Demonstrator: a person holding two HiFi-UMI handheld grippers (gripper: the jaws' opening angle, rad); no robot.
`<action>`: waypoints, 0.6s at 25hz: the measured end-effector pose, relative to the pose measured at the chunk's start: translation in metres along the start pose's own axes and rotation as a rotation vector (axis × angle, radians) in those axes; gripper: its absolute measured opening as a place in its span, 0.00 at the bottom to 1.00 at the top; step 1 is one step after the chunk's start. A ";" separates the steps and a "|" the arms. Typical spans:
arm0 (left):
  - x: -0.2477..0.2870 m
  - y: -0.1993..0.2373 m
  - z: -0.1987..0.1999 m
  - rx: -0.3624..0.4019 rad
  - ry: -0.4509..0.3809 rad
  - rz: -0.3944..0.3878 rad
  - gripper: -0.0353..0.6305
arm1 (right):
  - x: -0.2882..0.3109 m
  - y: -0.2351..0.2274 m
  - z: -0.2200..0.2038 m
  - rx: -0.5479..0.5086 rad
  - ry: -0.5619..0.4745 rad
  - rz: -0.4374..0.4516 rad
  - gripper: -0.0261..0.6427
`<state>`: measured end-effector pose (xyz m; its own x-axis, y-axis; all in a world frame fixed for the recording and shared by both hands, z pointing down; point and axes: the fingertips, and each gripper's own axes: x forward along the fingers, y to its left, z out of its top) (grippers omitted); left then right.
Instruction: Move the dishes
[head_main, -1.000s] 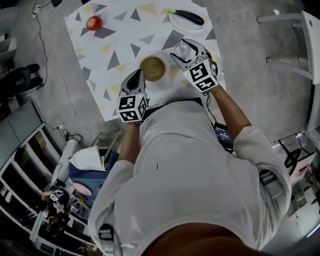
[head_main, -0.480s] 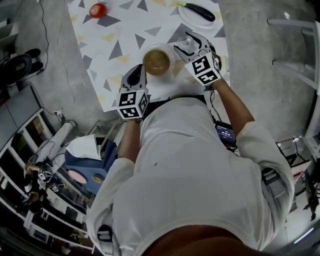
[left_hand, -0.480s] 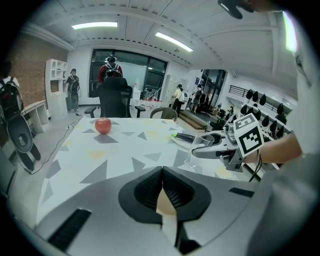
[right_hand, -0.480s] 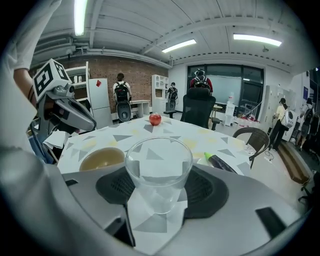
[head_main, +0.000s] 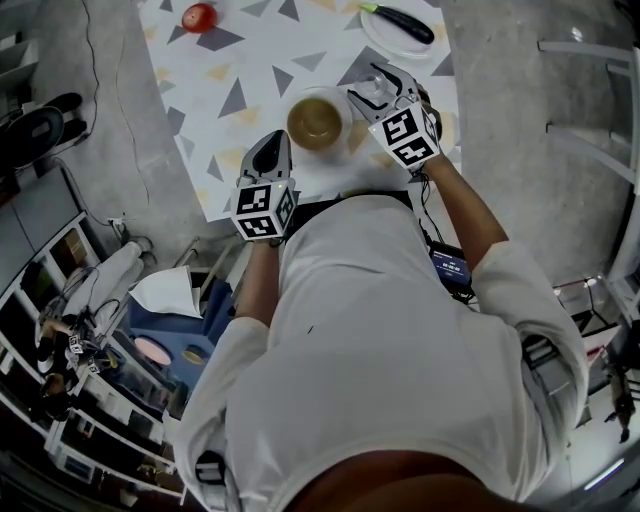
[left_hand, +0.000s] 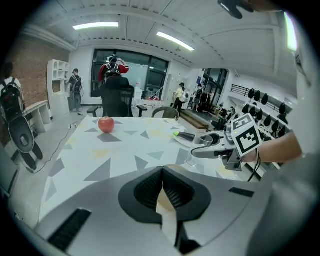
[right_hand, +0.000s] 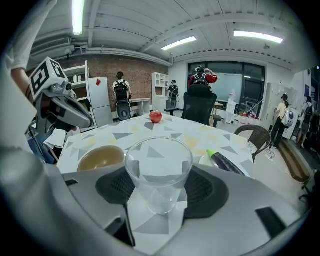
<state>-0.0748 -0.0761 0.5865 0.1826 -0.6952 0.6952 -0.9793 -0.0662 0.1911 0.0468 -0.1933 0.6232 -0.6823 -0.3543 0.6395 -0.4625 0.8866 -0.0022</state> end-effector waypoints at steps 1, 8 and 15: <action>0.000 0.000 0.000 0.000 0.000 0.000 0.08 | 0.000 0.000 -0.001 0.002 0.001 -0.002 0.45; -0.004 0.000 -0.004 0.001 0.001 -0.006 0.08 | -0.001 -0.002 -0.003 0.045 -0.017 -0.015 0.45; -0.004 -0.008 -0.005 0.021 -0.003 -0.036 0.08 | -0.004 0.001 -0.007 0.101 -0.028 -0.022 0.50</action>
<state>-0.0675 -0.0688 0.5859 0.2179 -0.6939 0.6863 -0.9737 -0.1061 0.2018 0.0532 -0.1894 0.6267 -0.6864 -0.3827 0.6184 -0.5313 0.8446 -0.0670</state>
